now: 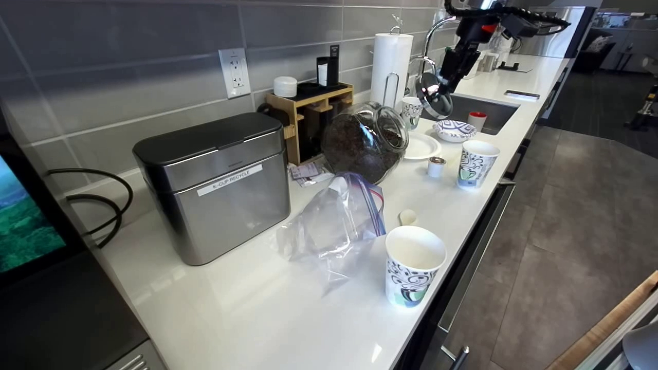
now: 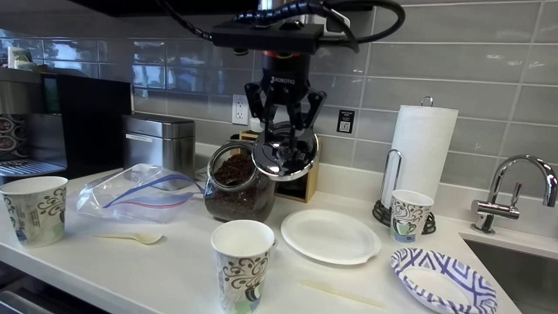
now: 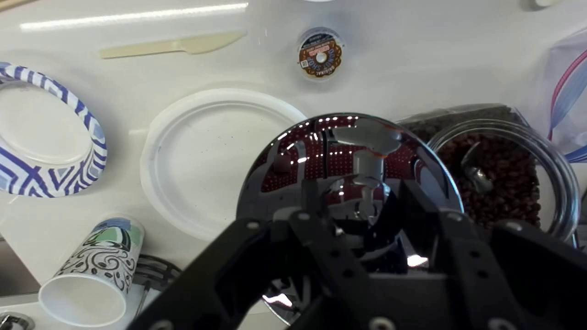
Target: Remove the lid from the glass container.
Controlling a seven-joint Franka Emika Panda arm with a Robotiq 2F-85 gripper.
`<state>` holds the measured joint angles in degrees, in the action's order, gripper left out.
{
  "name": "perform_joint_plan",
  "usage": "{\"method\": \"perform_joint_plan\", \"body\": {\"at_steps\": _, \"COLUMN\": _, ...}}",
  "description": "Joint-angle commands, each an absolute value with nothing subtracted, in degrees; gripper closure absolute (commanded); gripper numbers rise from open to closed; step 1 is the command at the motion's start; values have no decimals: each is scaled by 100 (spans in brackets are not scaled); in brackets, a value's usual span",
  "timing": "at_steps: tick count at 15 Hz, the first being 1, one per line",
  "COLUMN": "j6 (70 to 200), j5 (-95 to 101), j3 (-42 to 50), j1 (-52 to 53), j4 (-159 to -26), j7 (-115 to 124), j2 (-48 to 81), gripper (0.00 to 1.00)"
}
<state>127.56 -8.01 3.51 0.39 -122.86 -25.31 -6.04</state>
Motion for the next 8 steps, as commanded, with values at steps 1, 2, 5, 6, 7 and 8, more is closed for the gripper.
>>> {"method": "perform_joint_plan", "body": {"at_steps": 1, "j6": 12744, "j5": -800, "j3": 333, "j1": 23, "j4": -12276, "j7": -2528, "j2": -604, "gripper": 54}}
{"method": "perform_joint_plan", "body": {"at_steps": 2, "j6": 12644, "j5": -843, "j3": 351, "j1": 12, "j4": -12158, "j7": -2511, "j2": -486, "gripper": 79}}
{"method": "perform_joint_plan", "body": {"at_steps": 5, "j6": 12386, "j5": -835, "j3": 437, "j1": -103, "j4": -11742, "j7": -2353, "j2": -15, "gripper": 79}}
{"method": "perform_joint_plan", "body": {"at_steps": 6, "j6": 12263, "j5": -893, "j3": 454, "j1": -133, "j4": -11603, "j7": -2444, "j2": 125, "gripper": 79}}
{"method": "perform_joint_plan", "body": {"at_steps": 7, "j6": 12188, "j5": -859, "j3": 459, "j1": -178, "j4": -11446, "j7": -2417, "j2": 273, "gripper": 79}}
{"method": "perform_joint_plan", "body": {"at_steps": 8, "j6": 12130, "j5": -803, "j3": 457, "j1": -222, "j4": -11306, "j7": -2373, "j2": 403, "gripper": 79}}
